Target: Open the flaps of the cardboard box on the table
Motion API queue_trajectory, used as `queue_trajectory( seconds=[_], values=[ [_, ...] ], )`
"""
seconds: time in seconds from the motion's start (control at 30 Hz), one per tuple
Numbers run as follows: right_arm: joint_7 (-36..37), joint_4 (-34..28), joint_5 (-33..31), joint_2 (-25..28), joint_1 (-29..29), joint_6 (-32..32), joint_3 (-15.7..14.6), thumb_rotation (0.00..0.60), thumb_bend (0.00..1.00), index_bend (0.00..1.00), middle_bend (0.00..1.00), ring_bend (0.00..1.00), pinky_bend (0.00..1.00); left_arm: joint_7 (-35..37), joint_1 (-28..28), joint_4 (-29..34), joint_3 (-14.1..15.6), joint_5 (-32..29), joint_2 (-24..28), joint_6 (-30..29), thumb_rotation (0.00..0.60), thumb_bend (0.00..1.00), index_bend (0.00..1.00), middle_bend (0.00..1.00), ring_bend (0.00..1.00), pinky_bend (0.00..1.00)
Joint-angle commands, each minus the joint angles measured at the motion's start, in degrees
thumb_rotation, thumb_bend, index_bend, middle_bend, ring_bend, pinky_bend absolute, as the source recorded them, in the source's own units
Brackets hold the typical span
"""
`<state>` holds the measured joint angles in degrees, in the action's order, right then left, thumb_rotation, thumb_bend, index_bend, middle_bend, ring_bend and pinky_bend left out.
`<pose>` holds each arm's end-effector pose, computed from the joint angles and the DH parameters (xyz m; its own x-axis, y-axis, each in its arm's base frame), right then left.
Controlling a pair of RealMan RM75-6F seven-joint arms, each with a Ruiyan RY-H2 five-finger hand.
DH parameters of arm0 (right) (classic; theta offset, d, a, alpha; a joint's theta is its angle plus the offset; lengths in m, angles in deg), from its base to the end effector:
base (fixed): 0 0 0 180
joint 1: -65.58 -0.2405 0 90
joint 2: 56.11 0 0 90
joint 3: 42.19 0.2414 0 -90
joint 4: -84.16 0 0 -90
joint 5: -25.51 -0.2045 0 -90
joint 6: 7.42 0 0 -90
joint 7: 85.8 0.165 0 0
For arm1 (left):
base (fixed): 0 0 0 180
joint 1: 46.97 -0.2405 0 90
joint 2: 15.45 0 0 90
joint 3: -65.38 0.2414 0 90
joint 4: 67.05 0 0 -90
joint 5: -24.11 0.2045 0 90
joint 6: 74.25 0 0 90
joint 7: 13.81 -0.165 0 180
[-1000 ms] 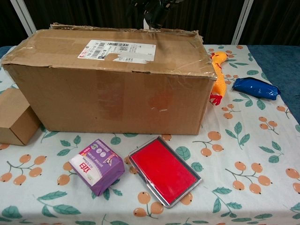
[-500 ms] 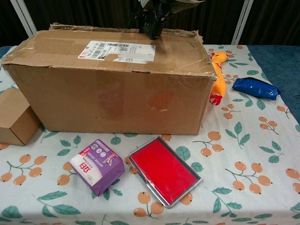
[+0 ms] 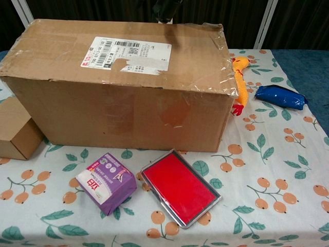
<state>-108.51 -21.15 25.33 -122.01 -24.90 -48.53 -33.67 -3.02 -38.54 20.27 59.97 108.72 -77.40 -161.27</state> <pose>0.0540 -0.3758 0.0341 0.3250 -0.5713 0.7537 -0.9356 -0.3103 0.1683 -0.2971 0.2293 0.1933 0.3239 -0.1088 0.9398 0.9424 -0.0505 -0.3306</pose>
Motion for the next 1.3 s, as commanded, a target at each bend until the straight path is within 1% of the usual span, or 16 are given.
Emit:
queue_trajectory(
  seconds=[0.03, 0.17, 0.3, 0.4, 0.53, 0.67, 0.77, 0.87, 0.9, 1.0, 1.1, 1.17, 1.2, 1.27, 1.3],
  values=[
    [3.8, -2.1, 0.6, 3.0, 2.1, 2.6, 2.6, 0.6, 0.78, 0.05, 0.38, 0.0, 0.0, 0.0, 0.1, 0.2, -0.1, 0.0, 0.1, 0.1, 0.34, 0.0, 0.21, 0.22, 0.21, 0.25],
    [9.3, -3.9, 1.4, 7.6, 5.0, 8.5, 5.7, 0.6, 0.76, 0.04, 0.41, 0.0, 0.0, 0.2, 0.2, 0.5, -0.2, 0.1, 0.2, 0.3, 0.339, 0.0, 0.21, 0.22, 0.21, 0.25],
    [13.9, -6.7, 5.1, 12.4, 8.2, 13.6, 8.7, 0.6, 0.75, 0.03, 0.41, 0.0, 0.0, 0.0, 0.2, 0.8, -0.3, 0.2, 0.3, 0.4, 0.34, 0.0, 0.21, 0.22, 0.21, 0.25],
    [16.2, -9.4, 8.3, 15.8, 10.1, 15.9, 10.3, 0.6, 0.75, 0.02, 0.41, 0.0, 0.0, -0.3, 0.3, 1.4, -0.4, 0.3, 0.5, 0.5, 0.339, 0.0, 0.21, 0.22, 0.21, 0.25],
    [18.2, -13.5, 13.8, 19.8, 12.9, 17.1, 12.2, 0.6, 0.74, 0.0, 0.41, 0.0, 0.0, -1.1, 0.3, 2.0, -0.3, 0.4, 0.7, 0.6, 0.338, 0.0, 0.21, 0.22, 0.21, 0.25],
    [21.2, -18.2, 19.8, 23.7, 17.0, 18.4, 15.4, 0.6, 0.71, 0.0, 0.41, 0.0, 0.0, -1.8, 0.2, 2.8, -0.1, 0.7, 0.9, 0.7, 0.34, 0.0, 0.21, 0.22, 0.21, 0.25],
    [24.7, -21.7, 24.2, 26.5, 20.9, 20.8, 18.6, 0.6, 0.68, 0.0, 0.41, 0.0, 0.0, -2.0, 0.2, 3.3, -0.3, 0.6, 1.2, 0.6, 0.338, 0.0, 0.21, 0.22, 0.21, 0.25],
    [29.5, -24.7, 28.2, 29.1, 25.8, 25.4, 23.1, 0.6, 0.67, 0.0, 0.41, 0.0, 0.0, -2.1, 0.1, 3.9, -0.5, 0.5, 1.5, 0.4, 0.339, 0.0, 0.21, 0.22, 0.21, 0.25],
    [30.9, -25.7, 30.3, 29.8, 28.1, 26.7, 25.0, 0.6, 0.66, 0.0, 0.4, 0.0, 0.0, -2.1, 0.0, 4.2, -0.5, 0.4, 1.6, 0.4, 0.34, 0.0, 0.21, 0.22, 0.21, 0.25],
    [33.6, -28.1, 35.5, 31.1, 33.7, 28.6, 29.5, 0.6, 0.66, 0.0, 0.38, 0.0, 0.0, -2.1, -0.1, 4.9, -0.3, 0.5, 2.0, 0.4, 0.34, 0.0, 0.21, 0.22, 0.21, 0.25],
    [35.6, -29.4, 40.0, 31.9, 38.7, 31.0, 32.9, 0.6, 0.66, 0.0, 0.37, 0.0, 0.0, -2.6, -0.2, 5.4, -0.3, 0.7, 2.2, 0.3, 0.34, 0.0, 0.21, 0.22, 0.21, 0.25],
    [34.6, -29.6, 43.8, 32.2, 41.1, 30.1, 33.8, 0.6, 0.66, 0.0, 0.35, 0.0, 0.0, -2.8, -0.3, 5.7, -0.3, 0.7, 2.2, 0.2, 0.34, 0.0, 0.21, 0.22, 0.21, 0.25],
    [33.2, -29.5, 46.6, 32.1, 42.5, 28.1, 33.5, 0.6, 0.66, 0.0, 0.34, 0.0, 0.0, -2.9, -0.3, 5.8, -0.3, 0.7, 2.2, 0.2, 0.34, 0.0, 0.21, 0.22, 0.21, 0.25],
    [29.8, -29.0, 51.0, 31.6, 43.6, 24.8, 31.5, 0.6, 0.67, 0.0, 0.31, 0.0, 0.0, -3.1, -0.3, 6.0, -0.4, 0.8, 2.2, 0.1, 0.339, 0.0, 0.21, 0.22, 0.21, 0.25],
    [26.7, -28.2, 53.6, 31.1, 43.5, 22.8, 29.3, 0.6, 0.67, 0.0, 0.28, 0.0, 0.0, -3.2, -0.2, 6.1, -0.4, 0.9, 2.2, 0.1, 0.338, 0.0, 0.21, 0.22, 0.21, 0.25]
  ],
)
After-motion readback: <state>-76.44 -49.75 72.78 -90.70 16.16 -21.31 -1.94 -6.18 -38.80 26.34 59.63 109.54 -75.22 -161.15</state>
